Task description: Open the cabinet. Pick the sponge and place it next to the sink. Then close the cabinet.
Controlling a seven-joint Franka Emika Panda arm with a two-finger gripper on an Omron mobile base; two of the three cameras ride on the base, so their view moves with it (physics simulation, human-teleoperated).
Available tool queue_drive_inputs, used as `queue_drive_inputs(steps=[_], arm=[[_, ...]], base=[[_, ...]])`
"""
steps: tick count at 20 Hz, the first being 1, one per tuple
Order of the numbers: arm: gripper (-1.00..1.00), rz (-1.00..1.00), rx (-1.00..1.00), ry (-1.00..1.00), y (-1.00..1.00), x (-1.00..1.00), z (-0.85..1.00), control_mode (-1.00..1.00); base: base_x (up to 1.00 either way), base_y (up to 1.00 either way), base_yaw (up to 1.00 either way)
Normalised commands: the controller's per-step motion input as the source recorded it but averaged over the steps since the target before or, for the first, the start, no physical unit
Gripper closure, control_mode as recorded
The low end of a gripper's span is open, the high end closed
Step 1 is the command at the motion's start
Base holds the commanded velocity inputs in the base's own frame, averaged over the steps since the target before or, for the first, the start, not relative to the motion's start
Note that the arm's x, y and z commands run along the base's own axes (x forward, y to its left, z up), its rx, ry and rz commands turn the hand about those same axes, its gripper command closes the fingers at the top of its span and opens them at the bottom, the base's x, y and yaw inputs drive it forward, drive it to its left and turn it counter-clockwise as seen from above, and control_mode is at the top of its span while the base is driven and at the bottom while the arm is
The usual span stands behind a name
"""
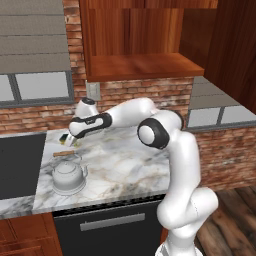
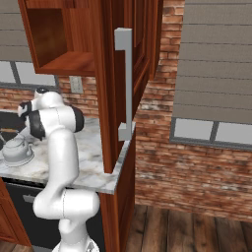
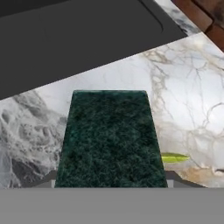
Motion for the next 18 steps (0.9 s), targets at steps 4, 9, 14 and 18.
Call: queue_drive_inputs(steps=[4,9,14,18], arm=[[1.00,0.00,0.00,0.00,0.15,0.30,-0.14,-1.00],[1.00,0.00,0.00,0.00,0.12,0.39,-0.16,-1.00],[1.00,0.00,-0.01,0.04,0.15,0.38,-0.22,-1.00],[1.00,0.00,0.00,0.05,0.21,0.28,-0.18,-1.00]], base=[[0.00,0.00,0.00],[0.00,0.00,0.00],[0.00,0.00,0.00],[0.00,0.00,0.00]])
